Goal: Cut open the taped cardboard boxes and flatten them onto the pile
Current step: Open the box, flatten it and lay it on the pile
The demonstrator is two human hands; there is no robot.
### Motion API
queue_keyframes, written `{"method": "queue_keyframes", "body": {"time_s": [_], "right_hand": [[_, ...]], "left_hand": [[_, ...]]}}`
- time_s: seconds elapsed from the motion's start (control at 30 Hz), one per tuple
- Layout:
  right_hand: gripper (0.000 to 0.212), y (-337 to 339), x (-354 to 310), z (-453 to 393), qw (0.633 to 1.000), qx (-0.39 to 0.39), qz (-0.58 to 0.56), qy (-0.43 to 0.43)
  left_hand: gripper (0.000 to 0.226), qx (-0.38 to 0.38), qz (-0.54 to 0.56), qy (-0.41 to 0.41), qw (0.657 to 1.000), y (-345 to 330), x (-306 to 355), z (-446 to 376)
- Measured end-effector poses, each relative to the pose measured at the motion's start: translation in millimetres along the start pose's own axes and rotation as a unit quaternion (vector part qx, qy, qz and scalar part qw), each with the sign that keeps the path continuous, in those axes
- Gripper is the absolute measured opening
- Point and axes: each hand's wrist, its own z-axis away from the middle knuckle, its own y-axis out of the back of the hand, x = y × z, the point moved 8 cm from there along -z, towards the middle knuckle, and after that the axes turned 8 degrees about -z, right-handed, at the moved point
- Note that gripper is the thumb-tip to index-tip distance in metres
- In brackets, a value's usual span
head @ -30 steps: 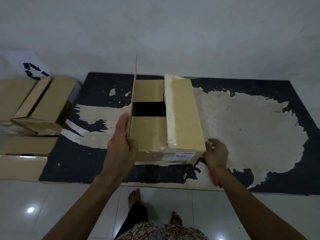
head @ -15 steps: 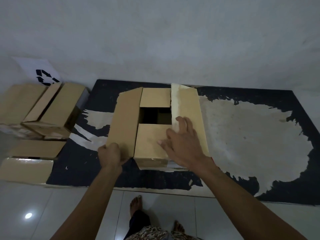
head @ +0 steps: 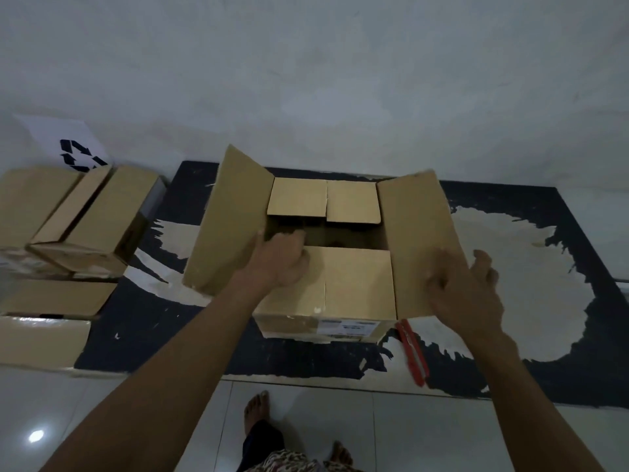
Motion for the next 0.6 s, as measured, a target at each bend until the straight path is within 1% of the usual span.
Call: {"method": "queue_keyframes", "body": {"time_s": [0.07, 0.1, 0.13, 0.17, 0.2, 0.23, 0.27, 0.3, 0.33, 0.37, 0.4, 0.43, 0.47, 0.5, 0.53, 0.57, 0.6], "right_hand": [[0.042, -17.9, 13.4, -1.9, 0.998, -0.049, -0.012, -0.033], [0.045, -26.3, 16.0, -3.1, 0.996, -0.076, -0.028, -0.043], [0.051, -34.0, 16.1, -4.6, 0.993, -0.100, -0.047, -0.047], [0.058, -40.6, 12.9, -5.3, 0.988, -0.124, -0.076, -0.048], [0.067, -47.8, 9.3, -4.9, 0.979, -0.152, -0.125, -0.059], [0.075, -55.7, 5.2, -3.4, 0.964, -0.183, -0.180, -0.077], [0.083, -62.3, 1.6, -1.2, 0.947, -0.210, -0.224, -0.098], [0.089, -67.2, -2.0, 0.0, 0.935, -0.229, -0.247, -0.107], [0.093, -71.0, -6.5, 0.4, 0.932, -0.245, -0.246, -0.100], [0.096, -75.1, -9.1, -0.6, 0.934, -0.254, -0.233, -0.091], [0.096, -78.6, -11.1, -1.5, 0.939, -0.258, -0.212, -0.087], [0.090, -82.3, -11.3, -3.5, 0.945, -0.255, -0.188, -0.083], [0.076, -86.9, -11.6, -6.4, 0.951, -0.247, -0.170, -0.077], [0.059, -91.9, -13.4, -8.1, 0.955, -0.239, -0.162, -0.070], [0.047, -97.8, -15.0, -9.1, 0.956, -0.233, -0.165, -0.065], [0.041, -103.6, -16.7, -9.6, 0.956, -0.227, -0.173, -0.062], [0.038, -107.7, -18.9, -10.2, 0.956, -0.219, -0.184, -0.063]], "left_hand": [[0.029, 0.108, 0.040, 0.011, 0.993, 40.1, 6.5, 7.1], [0.029, 0.138, 0.064, 0.010, 0.988, 57.6, 9.2, 13.6], [0.027, 0.120, 0.086, -0.002, 0.989, 66.2, 11.2, 19.2], [0.023, 0.054, 0.089, -0.026, 0.994, 67.0, 16.8, 26.9], [0.022, -0.040, 0.071, -0.052, 0.995, 56.3, 23.2, 37.5], [0.033, -0.137, 0.048, -0.071, 0.987, 38.1, 27.9, 50.8], [0.052, -0.211, 0.032, -0.081, 0.974, 17.9, 30.3, 63.5], [0.073, -0.254, 0.026, -0.081, 0.963, -1.1, 31.4, 72.6], [0.089, -0.274, 0.018, -0.072, 0.959, -20.1, 31.4, 77.2], [0.098, -0.275, -0.003, -0.065, 0.959, -39.1, 31.5, 78.9], [0.095, -0.261, -0.047, -0.062, 0.962, -56.8, 31.3, 77.7], [0.082, -0.229, -0.100, -0.059, 0.967, -68.7, 31.6, 75.2], [0.064, -0.177, -0.143, -0.053, 0.972, -74.9, 30.5, 70.7], [0.048, -0.122, -0.169, -0.042, 0.977, -76.7, 30.8, 68.1], [0.034, -0.079, -0.184, -0.035, 0.979, -79.2, 30.1, 65.6], [0.024, -0.048, -0.189, -0.033, 0.980, -78.6, 30.9, 65.9], [0.018, -0.033, -0.191, -0.029, 0.981, -79.1, 30.7, 66.6]]}}
